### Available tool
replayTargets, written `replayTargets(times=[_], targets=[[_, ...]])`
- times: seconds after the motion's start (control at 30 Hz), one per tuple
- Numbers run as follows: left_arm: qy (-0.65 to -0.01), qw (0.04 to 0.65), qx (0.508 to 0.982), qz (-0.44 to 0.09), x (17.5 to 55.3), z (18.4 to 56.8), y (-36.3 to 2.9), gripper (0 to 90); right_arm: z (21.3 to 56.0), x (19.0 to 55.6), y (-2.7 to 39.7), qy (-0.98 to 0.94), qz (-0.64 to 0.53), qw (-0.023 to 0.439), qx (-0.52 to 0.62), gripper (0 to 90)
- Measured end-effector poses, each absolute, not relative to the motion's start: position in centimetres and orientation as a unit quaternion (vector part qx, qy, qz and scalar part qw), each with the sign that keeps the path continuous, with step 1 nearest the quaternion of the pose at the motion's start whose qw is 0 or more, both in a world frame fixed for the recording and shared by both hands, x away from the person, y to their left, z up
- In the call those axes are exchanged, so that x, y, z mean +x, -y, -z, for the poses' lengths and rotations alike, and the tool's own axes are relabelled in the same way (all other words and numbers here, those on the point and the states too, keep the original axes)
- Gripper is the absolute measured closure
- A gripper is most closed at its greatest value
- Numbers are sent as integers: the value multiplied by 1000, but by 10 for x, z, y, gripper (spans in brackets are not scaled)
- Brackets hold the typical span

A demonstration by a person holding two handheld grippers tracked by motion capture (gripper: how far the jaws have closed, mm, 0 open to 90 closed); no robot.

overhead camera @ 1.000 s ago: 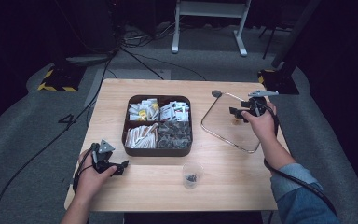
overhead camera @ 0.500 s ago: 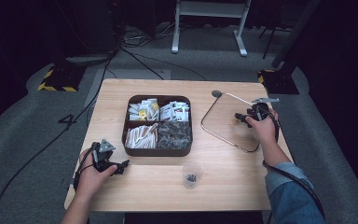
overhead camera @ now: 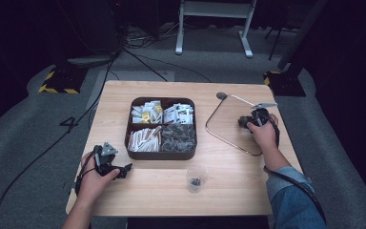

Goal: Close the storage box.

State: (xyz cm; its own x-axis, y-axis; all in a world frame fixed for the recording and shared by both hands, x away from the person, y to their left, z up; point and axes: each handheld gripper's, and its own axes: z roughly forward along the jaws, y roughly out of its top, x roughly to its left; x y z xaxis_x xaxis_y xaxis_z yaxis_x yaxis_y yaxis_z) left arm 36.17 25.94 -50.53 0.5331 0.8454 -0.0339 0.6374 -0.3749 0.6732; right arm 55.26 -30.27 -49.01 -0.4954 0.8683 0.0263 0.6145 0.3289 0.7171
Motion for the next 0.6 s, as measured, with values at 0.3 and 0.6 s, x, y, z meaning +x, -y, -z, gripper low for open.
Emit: replayTargets(times=[0.3, 0.6], targets=[[-456, 324, 813, -161, 362, 505, -259, 35, 488, 551, 298, -801, -329, 189, 463, 587], [-456, 324, 813, -161, 362, 505, -259, 35, 489, 551, 300, -803, -334, 183, 459, 588]])
